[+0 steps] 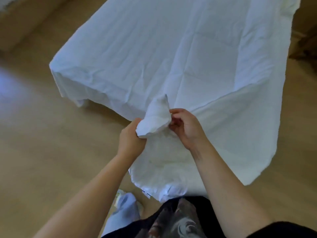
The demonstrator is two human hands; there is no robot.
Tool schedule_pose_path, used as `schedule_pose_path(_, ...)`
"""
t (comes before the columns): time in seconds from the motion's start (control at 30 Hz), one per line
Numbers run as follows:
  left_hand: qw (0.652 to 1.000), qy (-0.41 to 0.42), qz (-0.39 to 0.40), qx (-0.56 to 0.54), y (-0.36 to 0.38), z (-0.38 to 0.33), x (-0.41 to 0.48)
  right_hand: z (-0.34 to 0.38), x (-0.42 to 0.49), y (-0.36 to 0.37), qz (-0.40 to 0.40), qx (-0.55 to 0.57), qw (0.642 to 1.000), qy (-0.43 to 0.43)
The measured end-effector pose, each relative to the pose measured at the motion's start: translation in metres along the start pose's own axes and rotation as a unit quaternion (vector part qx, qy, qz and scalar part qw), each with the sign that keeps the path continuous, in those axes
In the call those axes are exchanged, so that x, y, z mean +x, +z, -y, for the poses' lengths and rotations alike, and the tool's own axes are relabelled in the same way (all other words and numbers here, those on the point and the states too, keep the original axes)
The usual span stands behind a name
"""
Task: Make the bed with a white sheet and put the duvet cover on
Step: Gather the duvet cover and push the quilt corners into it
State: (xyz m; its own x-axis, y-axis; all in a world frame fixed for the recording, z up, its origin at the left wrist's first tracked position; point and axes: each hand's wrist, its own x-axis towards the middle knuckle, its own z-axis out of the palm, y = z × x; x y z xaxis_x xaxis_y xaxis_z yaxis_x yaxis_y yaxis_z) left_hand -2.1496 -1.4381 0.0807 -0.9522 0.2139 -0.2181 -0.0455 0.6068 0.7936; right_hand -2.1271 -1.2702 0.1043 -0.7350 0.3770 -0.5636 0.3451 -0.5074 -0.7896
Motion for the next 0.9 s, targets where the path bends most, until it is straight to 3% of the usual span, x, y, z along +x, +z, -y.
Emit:
schedule_pose_path(0.1, 1.000, 0.006, -0.009, 0.023, -0.084, 0.031, 0.018, -0.008, -0.003, 0.050, -0.268, -0.083, 0.955, -0.099)
schedule_pose_path(0.17, 0.996, 0.037, 0.029, 0.073, -0.126, 0.041, 0.027, -0.017, 0.005, 0.075, -0.359, -0.095, 0.929, -0.009)
schedule_pose_path(0.27, 0.988, 0.081, 0.079, 0.107, -0.165, 0.049, 0.045, -0.018, 0.023, 0.119, -0.293, 0.045, 0.944, 0.148)
schedule_pose_path(0.33, 0.990, 0.083, 0.077, 0.087, -0.190, 0.057, 0.064, -0.017, 0.043, 0.149, -0.254, 0.078, 0.957, 0.119)
schedule_pose_path(0.47, 0.998, 0.052, 0.040, 0.007, -0.257, 0.090, 0.116, -0.007, 0.090, 0.238, -0.228, 0.030, 0.973, 0.032)
schedule_pose_path(0.6, 0.992, 0.023, 0.121, -0.023, -0.336, 0.124, 0.191, 0.003, 0.148, 0.360, -0.114, 0.052, 0.992, -0.004)
schedule_pose_path(0.73, 0.963, -0.063, 0.220, -0.145, -0.419, 0.155, 0.294, -0.014, 0.191, 0.487, 0.032, -0.033, 0.998, 0.036)
schedule_pose_path(0.8, 0.950, -0.086, 0.268, -0.136, -0.450, 0.165, 0.339, -0.029, 0.204, 0.530, 0.080, -0.130, 0.987, 0.049)
schedule_pose_path(0.9, 0.948, -0.122, 0.281, -0.089, -0.469, 0.174, 0.396, -0.050, 0.222, 0.565, 0.099, -0.269, 0.956, 0.069)
